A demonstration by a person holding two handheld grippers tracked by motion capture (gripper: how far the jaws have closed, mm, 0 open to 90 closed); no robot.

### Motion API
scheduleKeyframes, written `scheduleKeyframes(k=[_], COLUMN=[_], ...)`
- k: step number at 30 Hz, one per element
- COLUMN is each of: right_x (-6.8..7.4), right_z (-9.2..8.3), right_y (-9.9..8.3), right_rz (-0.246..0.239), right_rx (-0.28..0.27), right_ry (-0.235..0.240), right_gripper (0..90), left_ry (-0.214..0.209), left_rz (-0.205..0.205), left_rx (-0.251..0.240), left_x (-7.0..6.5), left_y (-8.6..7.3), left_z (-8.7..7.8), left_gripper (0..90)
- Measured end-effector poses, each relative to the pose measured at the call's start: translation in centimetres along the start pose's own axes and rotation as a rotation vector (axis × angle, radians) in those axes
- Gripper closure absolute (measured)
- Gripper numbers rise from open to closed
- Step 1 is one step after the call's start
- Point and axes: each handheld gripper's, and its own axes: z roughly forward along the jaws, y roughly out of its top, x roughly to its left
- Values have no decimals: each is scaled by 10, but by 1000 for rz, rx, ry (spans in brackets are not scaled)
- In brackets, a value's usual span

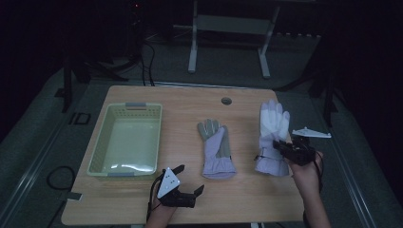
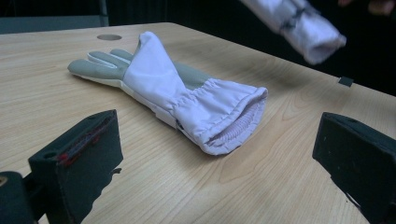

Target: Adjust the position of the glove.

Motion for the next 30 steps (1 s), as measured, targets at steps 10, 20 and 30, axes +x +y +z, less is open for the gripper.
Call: scheduleKeyframes(k=[10,20,30], right_x=[60,125,145], right_z=[-5,23,65], right_y=[44,56,36], right_rz=[-7,-48,-39], right_rx=[-45,-12,98], right_ry=[29,104,99], right_gripper=[804,803,799], left_ry=[3,18,19], left_rz=[1,8,5], left_rx=[-3,-9,-12], left_x=[0,-1,-1], left_y=[0,0,0], left_z=[0,-1,-1], left_gripper=[15,15,14])
